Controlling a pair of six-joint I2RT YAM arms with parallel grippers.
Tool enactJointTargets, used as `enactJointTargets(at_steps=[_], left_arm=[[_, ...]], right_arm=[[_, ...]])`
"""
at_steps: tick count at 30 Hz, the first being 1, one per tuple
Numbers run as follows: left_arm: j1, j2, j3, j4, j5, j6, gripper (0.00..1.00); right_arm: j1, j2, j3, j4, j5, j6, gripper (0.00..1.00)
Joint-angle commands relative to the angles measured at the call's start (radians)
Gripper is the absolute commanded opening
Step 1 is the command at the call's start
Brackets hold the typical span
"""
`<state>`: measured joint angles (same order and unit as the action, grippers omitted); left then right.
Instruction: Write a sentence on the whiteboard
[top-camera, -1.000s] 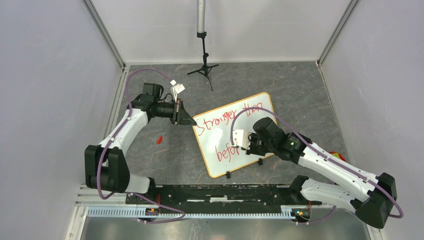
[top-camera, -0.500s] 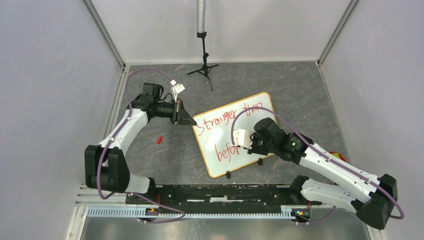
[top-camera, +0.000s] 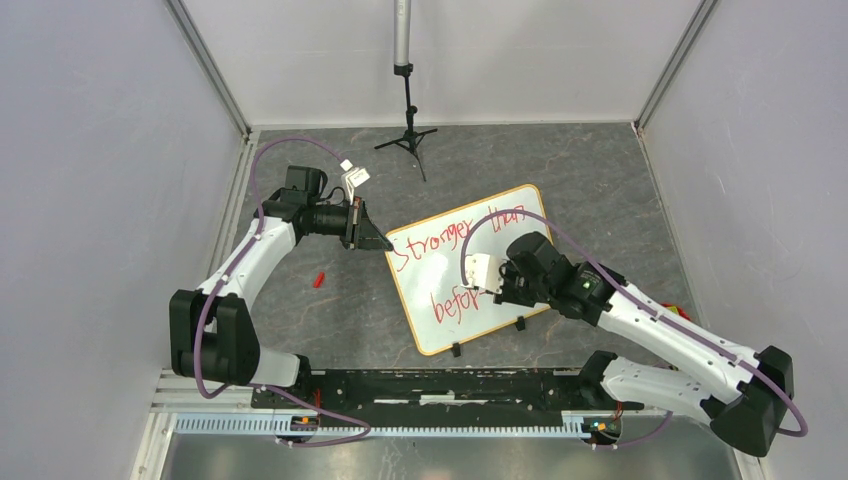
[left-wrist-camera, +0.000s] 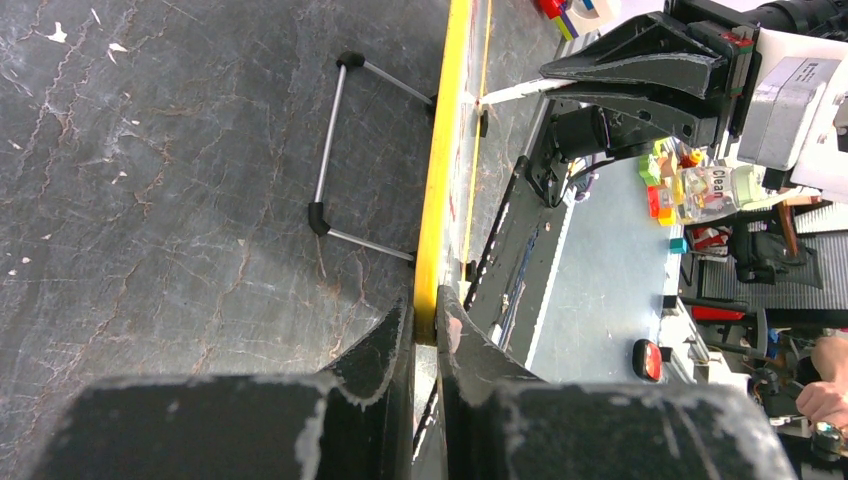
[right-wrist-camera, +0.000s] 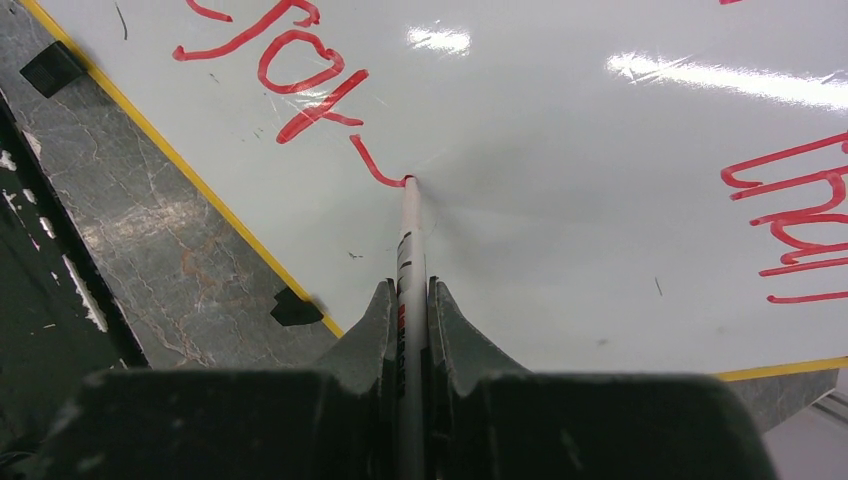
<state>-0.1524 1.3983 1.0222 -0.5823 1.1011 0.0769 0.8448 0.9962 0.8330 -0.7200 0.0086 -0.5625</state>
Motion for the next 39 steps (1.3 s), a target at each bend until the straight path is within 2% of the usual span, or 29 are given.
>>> enactJointTargets(at_steps=[1, 23, 39], left_arm=[[0.002, 0.008, 0.033, 0.021, -0.04, 0.03, 0.02], [0.002, 0.009, 0.033, 0.02, -0.041, 0.033, 0.02], [0.002, 0.009, 0.032, 0.018, -0.042, 0.036, 0.03]], right_arm=[[-0.006, 0.012, 0.049, 0.069, 0.004, 0.007, 0.0], [0.0, 0.035, -0.002, 0.039, -0.128, -0.006, 0.0], [0.004, 0.001, -0.046, -0.024, -0.055, -0.033, 0.0]])
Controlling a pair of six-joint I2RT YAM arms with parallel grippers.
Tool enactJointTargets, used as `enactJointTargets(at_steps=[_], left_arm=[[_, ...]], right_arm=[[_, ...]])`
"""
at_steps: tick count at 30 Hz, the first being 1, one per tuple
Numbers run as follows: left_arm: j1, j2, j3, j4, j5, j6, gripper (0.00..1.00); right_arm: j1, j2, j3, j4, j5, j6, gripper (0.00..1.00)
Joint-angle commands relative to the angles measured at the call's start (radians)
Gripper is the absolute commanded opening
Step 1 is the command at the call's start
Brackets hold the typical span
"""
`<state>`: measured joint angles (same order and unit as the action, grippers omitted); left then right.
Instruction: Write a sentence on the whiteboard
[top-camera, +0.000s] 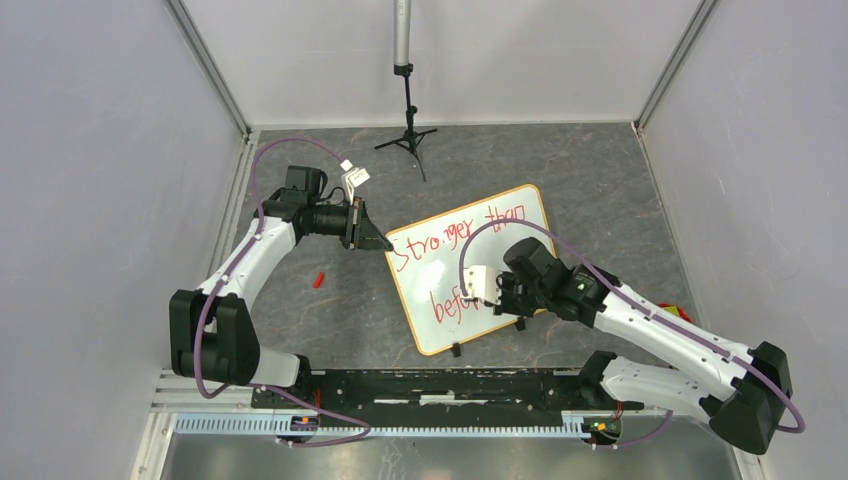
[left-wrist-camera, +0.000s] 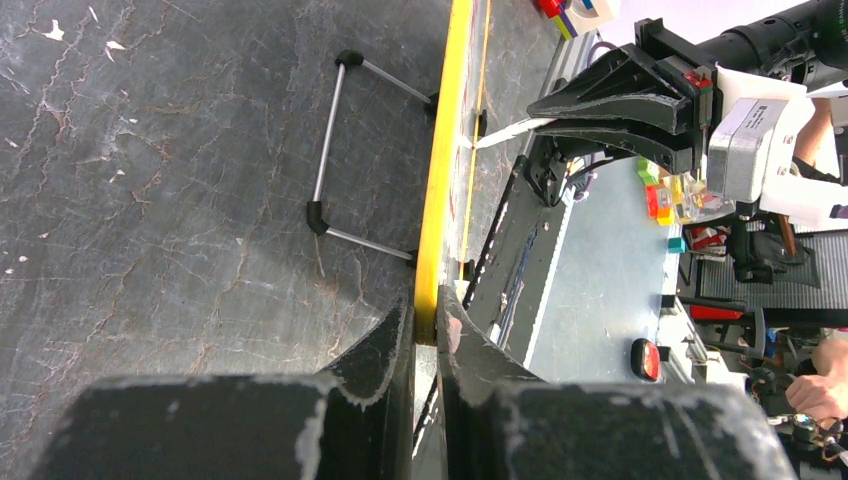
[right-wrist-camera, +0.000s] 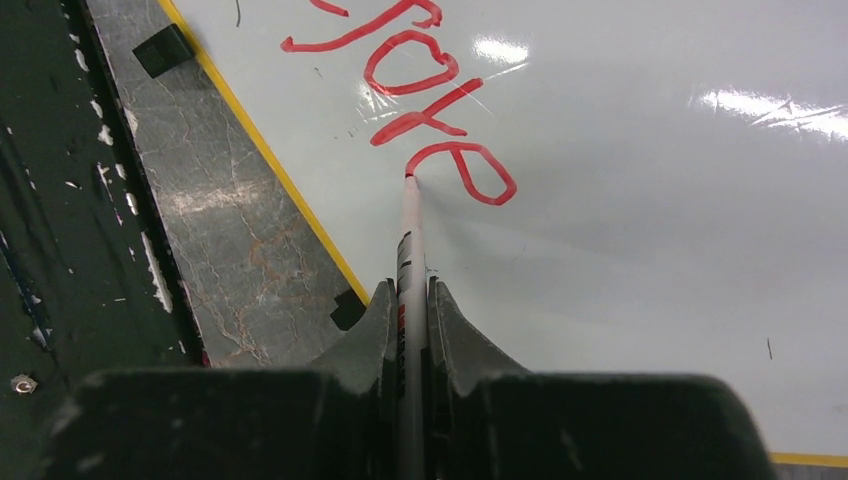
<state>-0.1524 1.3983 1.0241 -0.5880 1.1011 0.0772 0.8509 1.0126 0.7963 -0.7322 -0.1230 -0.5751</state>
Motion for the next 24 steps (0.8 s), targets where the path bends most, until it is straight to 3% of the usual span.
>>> enactJointTargets(at_steps=[1, 12, 24], left_arm=[[0.002, 0.009, 0.03, 0.023, -0.041, 0.036, 0.02], [0.002, 0.004, 0.031, 0.022, -0.043, 0.034, 0.02], [0.002, 0.007, 0.033, 0.022, -0.046, 0.035, 0.03]], right_arm=[[-0.003, -0.017, -0.007, -0.013, 0.093, -0.021, 0.0], [-0.002, -0.041, 0.072, -0.065, 0.055, -0.016, 0.0], [-0.004, -0.024, 0.024, -0.034, 0.149, -0.019, 0.0]])
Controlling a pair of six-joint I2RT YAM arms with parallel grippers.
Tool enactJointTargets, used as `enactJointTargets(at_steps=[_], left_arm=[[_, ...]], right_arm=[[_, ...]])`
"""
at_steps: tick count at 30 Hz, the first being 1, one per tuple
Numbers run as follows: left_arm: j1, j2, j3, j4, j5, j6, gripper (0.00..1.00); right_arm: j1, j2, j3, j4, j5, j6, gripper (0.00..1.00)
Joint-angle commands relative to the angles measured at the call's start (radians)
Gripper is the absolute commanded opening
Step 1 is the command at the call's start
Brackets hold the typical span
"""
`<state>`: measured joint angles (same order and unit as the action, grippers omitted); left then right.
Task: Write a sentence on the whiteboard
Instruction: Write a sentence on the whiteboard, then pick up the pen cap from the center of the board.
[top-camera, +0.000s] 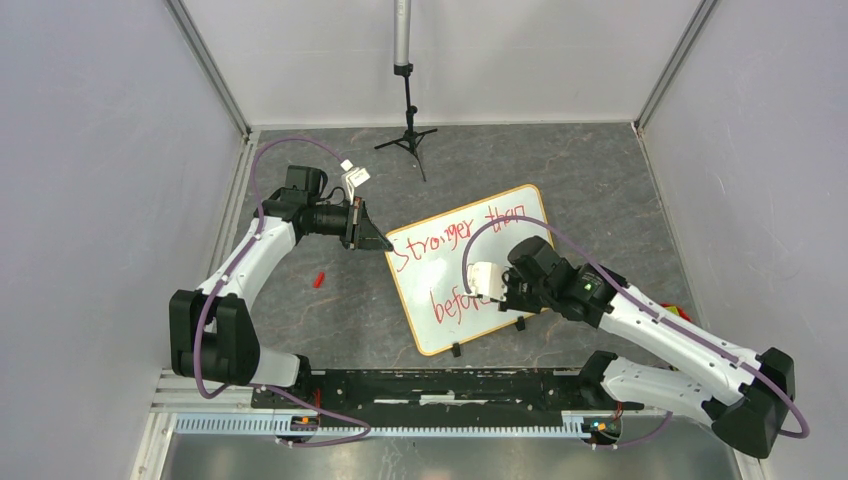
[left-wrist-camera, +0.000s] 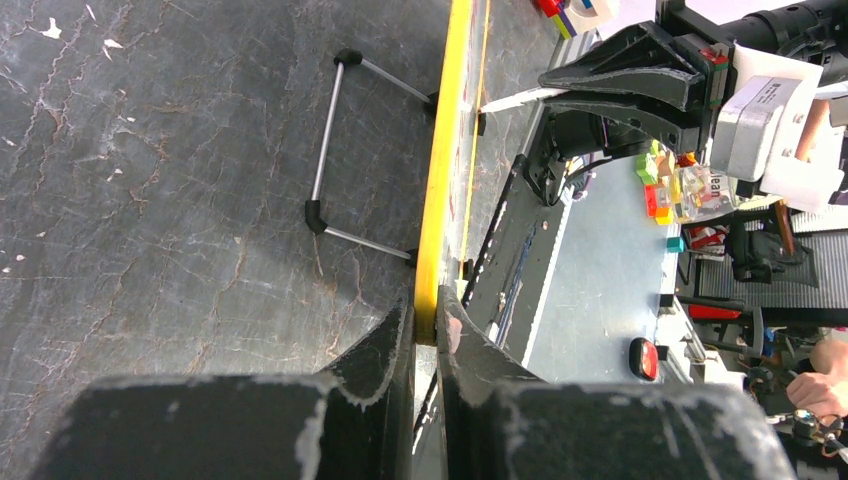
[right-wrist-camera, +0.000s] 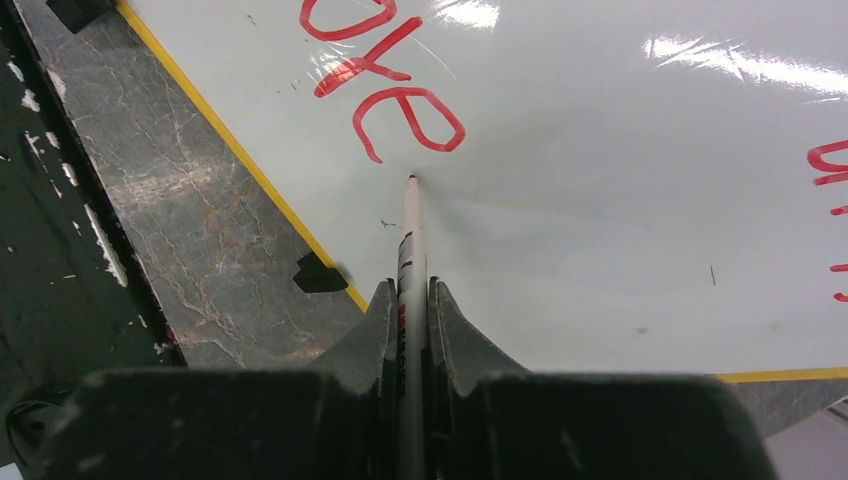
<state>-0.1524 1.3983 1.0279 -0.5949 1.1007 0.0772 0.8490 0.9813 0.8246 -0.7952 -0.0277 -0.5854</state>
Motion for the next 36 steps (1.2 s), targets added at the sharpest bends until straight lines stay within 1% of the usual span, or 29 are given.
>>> enactJointTargets(at_steps=[1, 9, 14, 15, 17, 18, 22, 25, 27, 29, 31, 32, 34, 36], left_arm=[[0.001, 0.009, 0.029, 0.029, -0.047, 0.035, 0.02], [0.002, 0.013, 0.029, 0.024, -0.054, 0.039, 0.02], [0.002, 0.006, 0.033, 0.025, -0.061, 0.036, 0.04], [0.002, 0.003, 0.034, 0.025, -0.063, 0.034, 0.06], [0.002, -0.002, 0.038, 0.023, -0.073, 0.034, 0.17], [0.002, -0.004, 0.04, 0.021, -0.084, 0.033, 0.24], [0.002, -0.01, 0.07, -0.022, -0.103, 0.045, 0.45], [0.005, -0.022, 0.108, -0.048, -0.094, 0.034, 0.56], [0.017, -0.034, 0.147, -0.073, -0.099, 0.028, 0.61], [0.054, -0.053, 0.181, -0.088, -0.12, 0.019, 0.65], [0.122, -0.073, 0.213, -0.113, -0.165, 0.025, 0.68], [0.176, -0.076, 0.229, -0.138, -0.185, 0.039, 0.68], [0.259, -0.073, 0.263, -0.212, -0.276, 0.096, 0.68], [0.304, -0.055, 0.289, -0.313, -0.423, 0.204, 0.67]], right_arm=[[-0.001, 0.011, -0.01, 0.031, 0.06, -0.01, 0.0], [-0.001, 0.003, -0.018, 0.02, 0.053, -0.017, 0.0], [-0.002, -0.021, 0.034, 0.038, 0.031, -0.019, 0.0], [-0.002, -0.03, 0.048, 0.047, 0.031, -0.016, 0.0], [-0.002, -0.054, 0.075, 0.082, 0.005, -0.011, 0.0], [-0.001, -0.064, 0.085, 0.103, -0.011, -0.006, 0.0], [-0.001, -0.071, 0.148, 0.154, -0.032, 0.016, 0.0], [-0.015, -0.061, 0.203, 0.19, -0.079, 0.051, 0.0], [-0.041, -0.04, 0.239, 0.208, -0.128, 0.079, 0.0], [-0.067, -0.015, 0.271, 0.226, -0.175, 0.107, 0.0], [-0.089, 0.011, 0.292, 0.242, -0.202, 0.135, 0.0], [-0.103, 0.025, 0.301, 0.245, -0.215, 0.147, 0.0], [-0.129, 0.045, 0.312, 0.257, -0.237, 0.173, 0.0], [-0.156, 0.062, 0.322, 0.269, -0.261, 0.197, 0.0]])
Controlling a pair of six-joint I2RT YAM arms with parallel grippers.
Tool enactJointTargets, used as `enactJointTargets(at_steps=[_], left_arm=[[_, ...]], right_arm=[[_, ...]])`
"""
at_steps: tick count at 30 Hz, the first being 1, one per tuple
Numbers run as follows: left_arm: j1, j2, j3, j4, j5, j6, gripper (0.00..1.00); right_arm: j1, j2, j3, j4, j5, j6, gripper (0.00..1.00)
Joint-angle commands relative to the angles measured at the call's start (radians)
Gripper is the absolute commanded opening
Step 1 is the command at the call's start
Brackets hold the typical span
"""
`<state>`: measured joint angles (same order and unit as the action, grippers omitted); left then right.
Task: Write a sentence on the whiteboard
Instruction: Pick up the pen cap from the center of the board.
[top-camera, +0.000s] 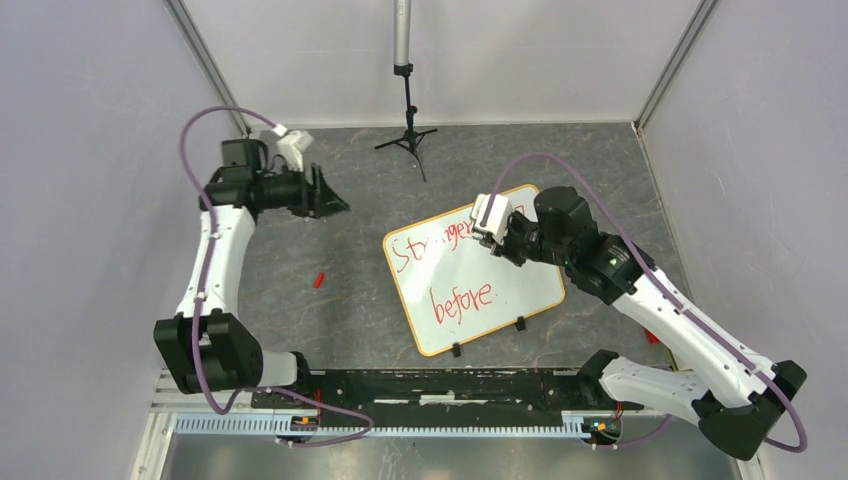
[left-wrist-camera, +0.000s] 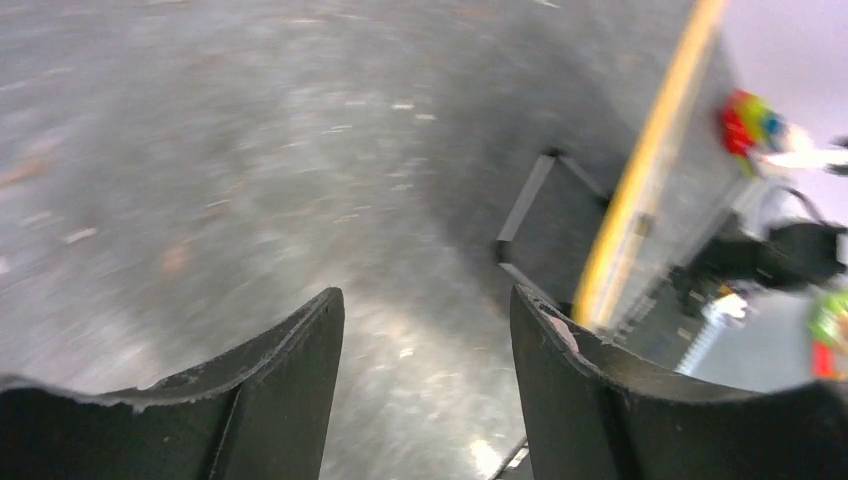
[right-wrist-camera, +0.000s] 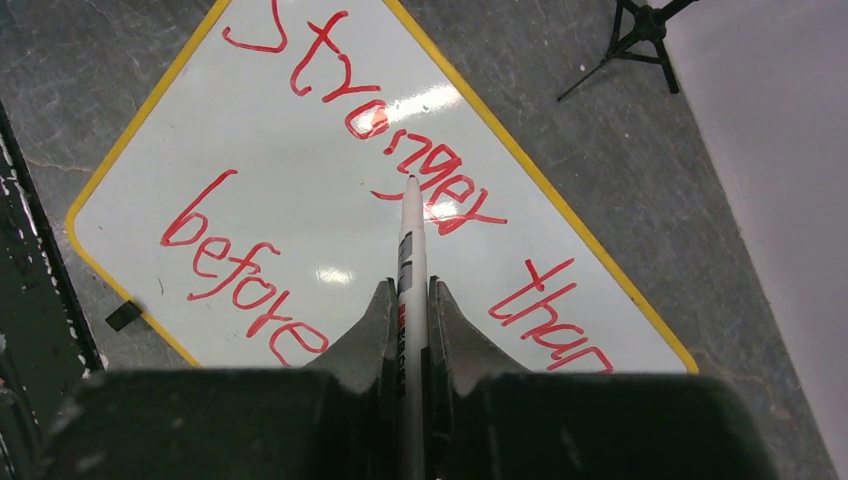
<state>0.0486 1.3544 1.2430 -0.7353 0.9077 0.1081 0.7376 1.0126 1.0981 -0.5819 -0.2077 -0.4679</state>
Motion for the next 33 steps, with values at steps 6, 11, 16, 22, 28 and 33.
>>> enactJointTargets(at_steps=[6, 11, 16, 22, 28, 33], left_arm=[[0.178, -0.041, -0.114, -0.258, -0.435, 0.435, 0.64], [0.179, -0.04, -0.298, -0.128, -0.531, 0.485, 0.6], [0.169, 0.0, -0.364, -0.04, -0.553, 0.493, 0.58], [0.129, 0.057, -0.4, 0.054, -0.589, 0.462, 0.53], [0.04, 0.091, -0.424, 0.124, -0.669, 0.424, 0.51], [-0.03, 0.11, -0.447, 0.154, -0.76, 0.421, 0.49]], right_arm=[[-0.125, 0.07, 0.059, 0.122, -0.248, 0.161, 0.0], [-0.163, 0.117, 0.099, 0.151, -0.338, 0.211, 0.0], [-0.178, 0.133, 0.097, 0.163, -0.374, 0.214, 0.0], [-0.188, 0.144, 0.095, 0.163, -0.394, 0.211, 0.0], [-0.191, 0.146, 0.091, 0.169, -0.368, 0.222, 0.0], [-0.192, 0.144, 0.087, 0.169, -0.368, 0.218, 0.0]])
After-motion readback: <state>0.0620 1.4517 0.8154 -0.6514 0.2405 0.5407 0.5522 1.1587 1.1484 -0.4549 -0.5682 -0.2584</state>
